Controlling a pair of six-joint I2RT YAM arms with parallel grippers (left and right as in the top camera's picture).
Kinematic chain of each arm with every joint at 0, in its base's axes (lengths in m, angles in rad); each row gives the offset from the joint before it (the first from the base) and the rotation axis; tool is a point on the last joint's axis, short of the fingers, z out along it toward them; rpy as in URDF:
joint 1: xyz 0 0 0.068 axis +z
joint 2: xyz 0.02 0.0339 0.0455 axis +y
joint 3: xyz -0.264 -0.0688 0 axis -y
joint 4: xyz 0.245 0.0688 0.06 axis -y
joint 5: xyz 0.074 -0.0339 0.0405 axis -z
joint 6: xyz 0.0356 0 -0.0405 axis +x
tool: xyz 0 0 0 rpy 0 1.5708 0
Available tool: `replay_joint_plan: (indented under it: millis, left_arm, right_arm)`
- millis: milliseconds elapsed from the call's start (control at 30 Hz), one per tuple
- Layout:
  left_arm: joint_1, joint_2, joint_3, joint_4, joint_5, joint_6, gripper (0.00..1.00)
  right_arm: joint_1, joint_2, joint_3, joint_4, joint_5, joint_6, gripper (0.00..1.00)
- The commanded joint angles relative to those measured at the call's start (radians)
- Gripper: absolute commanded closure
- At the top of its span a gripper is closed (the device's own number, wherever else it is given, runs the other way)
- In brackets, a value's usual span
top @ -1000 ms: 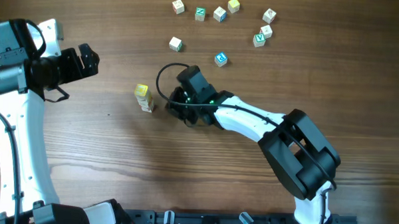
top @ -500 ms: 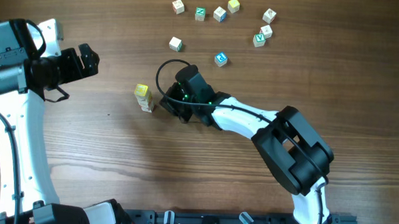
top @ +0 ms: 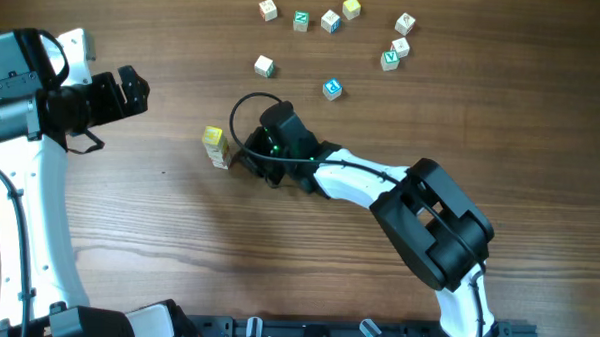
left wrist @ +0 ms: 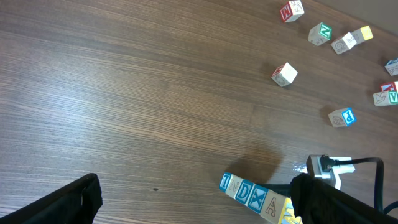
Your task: Form a tower
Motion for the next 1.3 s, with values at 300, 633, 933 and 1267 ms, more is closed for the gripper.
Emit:
replay_joint_plan:
  millis: [300,633,933,1267]
  left_arm:
    - [0.006,0.006,0.008,0.003,0.016,-0.006,0.0]
    - [0.006,0.006,0.008,0.003,0.016,-0.006,0.0]
    - [0.006,0.006,0.008,0.003,0.016,-0.006,0.0]
    - [0.006,0.006,0.008,0.003,0.016,-0.006,0.0]
  right_arm:
    - [0.005,0.014,-0.004,0.041,-0.005,-0.01,0.96]
    - [0.005,0.014,-0.004,0.053,0.006,-0.016,0.96]
    - [0.005,0.014,-0.004,0.058,0.011,-0.023,0.96]
    - [0.005,0.014,-0.003,0.066,0.021,-0.031,0.96]
